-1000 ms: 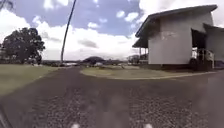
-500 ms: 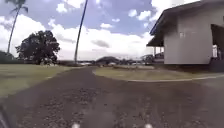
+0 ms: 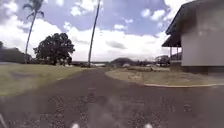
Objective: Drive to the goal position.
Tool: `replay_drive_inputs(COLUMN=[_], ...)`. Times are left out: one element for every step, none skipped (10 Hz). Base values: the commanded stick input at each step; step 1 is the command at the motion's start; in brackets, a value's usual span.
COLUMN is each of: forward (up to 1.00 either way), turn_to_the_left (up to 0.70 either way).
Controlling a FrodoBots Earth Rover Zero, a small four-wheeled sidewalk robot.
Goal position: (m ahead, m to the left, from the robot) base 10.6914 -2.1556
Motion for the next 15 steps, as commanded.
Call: replay_drive_inputs(forward=[0.7, 0.7, 0.7, 0.7, 0.7, 0.7, 0.7, 0.7, 0.7, 0.7, 0.7, 0.7, 0.7, 0.7, 0.7], turn_to_the_left=[0.0, 0.0, 0.0, 0.0, 0.0, 0.35, 0.35, 0.35, 0.35, 0.32, 0.01, 0.0, 0.0, 0.0, 0.0])
